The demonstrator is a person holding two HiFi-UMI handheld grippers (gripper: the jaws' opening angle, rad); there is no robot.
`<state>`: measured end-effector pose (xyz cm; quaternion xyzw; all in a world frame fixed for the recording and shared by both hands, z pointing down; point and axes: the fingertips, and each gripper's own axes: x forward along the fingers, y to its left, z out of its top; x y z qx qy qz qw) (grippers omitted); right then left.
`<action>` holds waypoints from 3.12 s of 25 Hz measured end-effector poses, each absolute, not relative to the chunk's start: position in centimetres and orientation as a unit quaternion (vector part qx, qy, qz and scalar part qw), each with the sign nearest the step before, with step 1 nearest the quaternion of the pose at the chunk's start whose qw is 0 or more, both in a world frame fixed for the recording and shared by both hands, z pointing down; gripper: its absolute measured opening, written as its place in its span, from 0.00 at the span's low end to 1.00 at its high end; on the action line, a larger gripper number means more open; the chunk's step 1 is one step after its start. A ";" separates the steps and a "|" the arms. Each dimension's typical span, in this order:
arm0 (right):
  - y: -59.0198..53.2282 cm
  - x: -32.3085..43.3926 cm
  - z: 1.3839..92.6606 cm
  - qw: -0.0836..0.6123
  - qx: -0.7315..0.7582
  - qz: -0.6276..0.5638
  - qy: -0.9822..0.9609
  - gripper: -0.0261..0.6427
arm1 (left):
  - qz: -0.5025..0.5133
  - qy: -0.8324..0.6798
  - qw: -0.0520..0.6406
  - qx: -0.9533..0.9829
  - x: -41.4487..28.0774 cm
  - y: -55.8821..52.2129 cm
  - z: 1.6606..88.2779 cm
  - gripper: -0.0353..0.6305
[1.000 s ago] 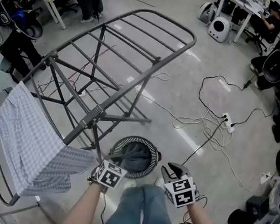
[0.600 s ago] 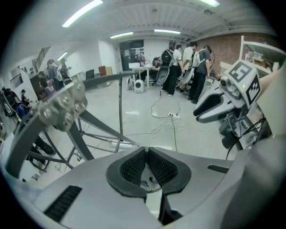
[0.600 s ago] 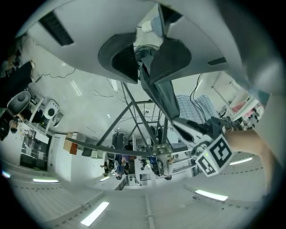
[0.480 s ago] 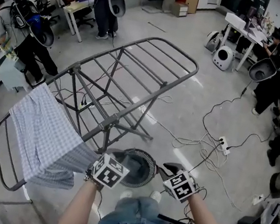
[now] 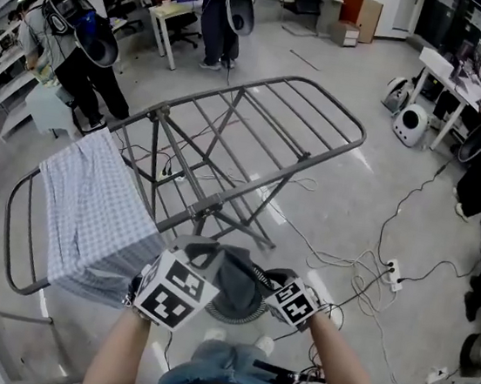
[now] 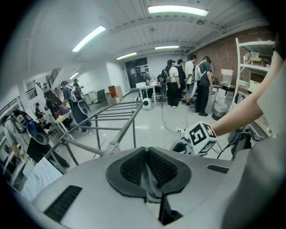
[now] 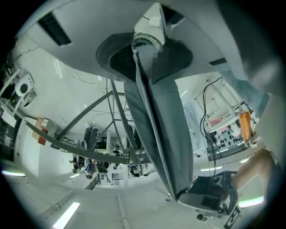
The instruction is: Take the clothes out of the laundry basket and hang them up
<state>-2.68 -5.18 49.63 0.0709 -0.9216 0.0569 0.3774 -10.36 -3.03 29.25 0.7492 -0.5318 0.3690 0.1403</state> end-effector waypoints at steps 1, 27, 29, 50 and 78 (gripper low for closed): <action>-5.1 -3.1 49.6 0.376 0.057 0.046 -0.924 0.22 | 0.368 -0.535 0.136 0.748 -10.1 -2.9 28.6 0.09; -12.7 -0.6 34.1 0.284 0.199 0.000 -0.938 0.05 | 0.335 -0.574 0.175 0.726 -14.3 -0.2 30.6 0.09; -13.7 0.2 31.5 0.256 0.259 0.007 -0.931 0.05 | 0.342 -0.552 0.176 0.740 -13.4 -0.2 32.7 0.09; -9.5 1.5 16.5 0.217 0.398 -0.180 -0.873 0.05 | 0.351 -0.314 0.027 0.882 -4.6 -1.8 38.2 0.45; -11.9 20.2 8.2 0.151 0.532 -0.228 -0.801 0.05 | 0.331 -0.361 0.010 0.872 -2.5 -10.8 39.4 0.06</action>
